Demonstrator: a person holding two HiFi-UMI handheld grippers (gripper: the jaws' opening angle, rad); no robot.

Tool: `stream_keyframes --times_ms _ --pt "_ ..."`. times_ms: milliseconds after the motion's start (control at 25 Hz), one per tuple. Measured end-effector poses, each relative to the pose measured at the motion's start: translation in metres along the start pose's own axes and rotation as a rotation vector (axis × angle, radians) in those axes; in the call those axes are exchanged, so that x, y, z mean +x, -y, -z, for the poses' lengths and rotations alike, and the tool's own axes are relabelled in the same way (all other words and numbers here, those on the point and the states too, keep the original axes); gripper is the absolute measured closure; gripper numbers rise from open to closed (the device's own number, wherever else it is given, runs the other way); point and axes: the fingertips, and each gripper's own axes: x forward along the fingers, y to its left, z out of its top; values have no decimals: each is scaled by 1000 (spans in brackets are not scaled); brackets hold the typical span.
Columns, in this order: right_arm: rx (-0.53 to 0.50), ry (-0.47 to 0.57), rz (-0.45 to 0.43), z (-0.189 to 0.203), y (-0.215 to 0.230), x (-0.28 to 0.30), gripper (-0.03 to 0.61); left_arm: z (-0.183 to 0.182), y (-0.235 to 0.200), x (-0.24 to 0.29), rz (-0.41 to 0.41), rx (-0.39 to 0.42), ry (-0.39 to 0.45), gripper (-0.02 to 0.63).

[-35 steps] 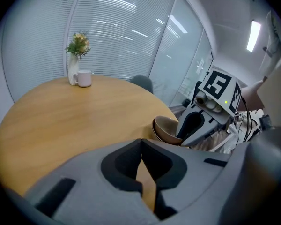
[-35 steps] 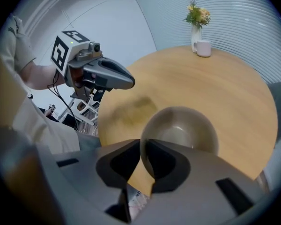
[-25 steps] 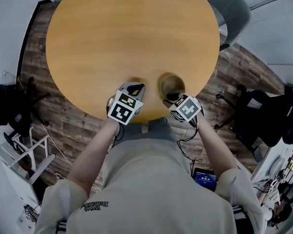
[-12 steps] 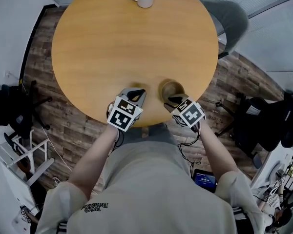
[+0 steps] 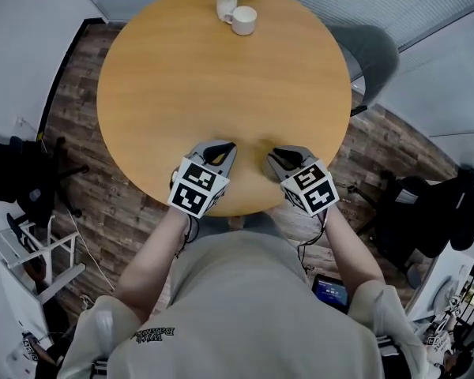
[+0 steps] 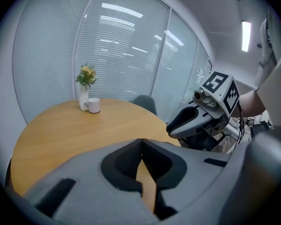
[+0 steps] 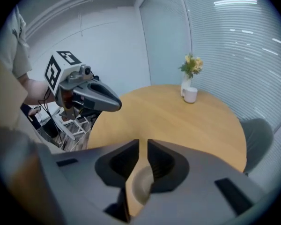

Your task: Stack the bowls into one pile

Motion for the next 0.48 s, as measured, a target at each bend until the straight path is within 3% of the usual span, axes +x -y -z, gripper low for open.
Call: stream_keyframes --times_ms 280,480 --pt "-69 138 40 -69 12 -31 520 -51 -25 -31 -43 -42 128 594" --pt "-50 276 60 -118 21 -67 528 -95 -36 -64 -89 -8 226 594"
